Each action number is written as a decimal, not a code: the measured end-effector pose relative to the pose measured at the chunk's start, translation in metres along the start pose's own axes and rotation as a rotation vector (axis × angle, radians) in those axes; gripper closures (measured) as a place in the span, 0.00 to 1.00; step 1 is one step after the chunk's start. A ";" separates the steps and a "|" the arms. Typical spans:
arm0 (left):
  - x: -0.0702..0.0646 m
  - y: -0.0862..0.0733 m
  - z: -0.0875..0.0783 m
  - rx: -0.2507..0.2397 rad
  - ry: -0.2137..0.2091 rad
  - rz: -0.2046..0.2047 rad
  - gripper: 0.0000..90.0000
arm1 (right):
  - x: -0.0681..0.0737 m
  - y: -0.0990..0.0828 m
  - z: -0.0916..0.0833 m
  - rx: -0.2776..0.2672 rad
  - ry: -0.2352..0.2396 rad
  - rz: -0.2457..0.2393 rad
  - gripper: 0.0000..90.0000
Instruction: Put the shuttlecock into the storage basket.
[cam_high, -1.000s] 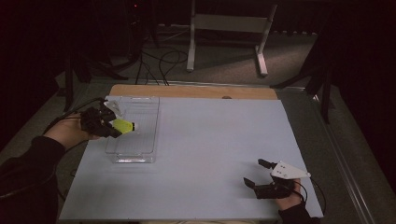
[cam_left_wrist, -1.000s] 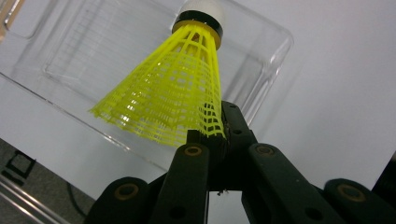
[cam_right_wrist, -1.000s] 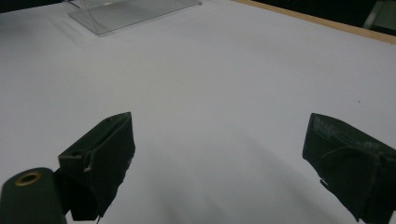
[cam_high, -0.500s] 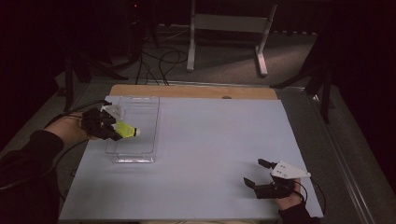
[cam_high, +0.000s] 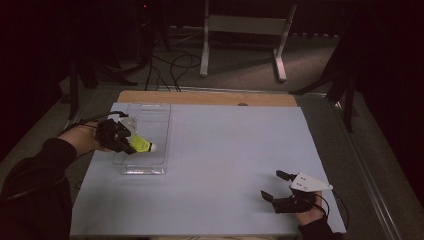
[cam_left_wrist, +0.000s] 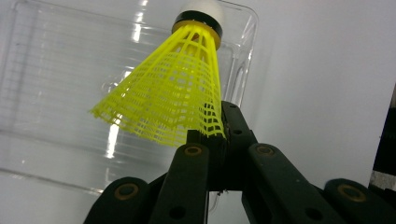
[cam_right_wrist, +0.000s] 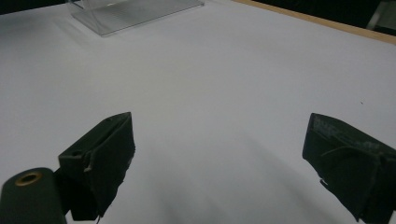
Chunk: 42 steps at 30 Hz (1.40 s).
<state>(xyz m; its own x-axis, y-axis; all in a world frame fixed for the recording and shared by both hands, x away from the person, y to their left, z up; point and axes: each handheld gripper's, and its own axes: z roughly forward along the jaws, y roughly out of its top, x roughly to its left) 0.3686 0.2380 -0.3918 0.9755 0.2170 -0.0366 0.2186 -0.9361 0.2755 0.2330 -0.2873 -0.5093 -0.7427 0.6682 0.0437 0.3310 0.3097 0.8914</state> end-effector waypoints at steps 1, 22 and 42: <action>0.000 0.000 0.001 0.000 -0.004 0.005 1.00 | 0.000 0.000 0.000 0.001 0.001 -0.001 0.10; 0.002 -0.002 0.033 0.028 -0.029 0.012 1.00 | 0.000 0.000 0.001 0.009 0.007 0.001 0.10; 0.005 0.004 0.048 0.066 -0.045 -0.018 1.00 | 0.000 -0.001 0.001 0.010 0.008 0.003 0.10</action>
<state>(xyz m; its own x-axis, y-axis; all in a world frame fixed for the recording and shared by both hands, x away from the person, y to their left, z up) 0.3755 0.2223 -0.4373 0.9711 0.2231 -0.0844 0.2362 -0.9487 0.2103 0.2335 -0.2874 -0.5100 -0.7461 0.6639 0.0504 0.3392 0.3140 0.8868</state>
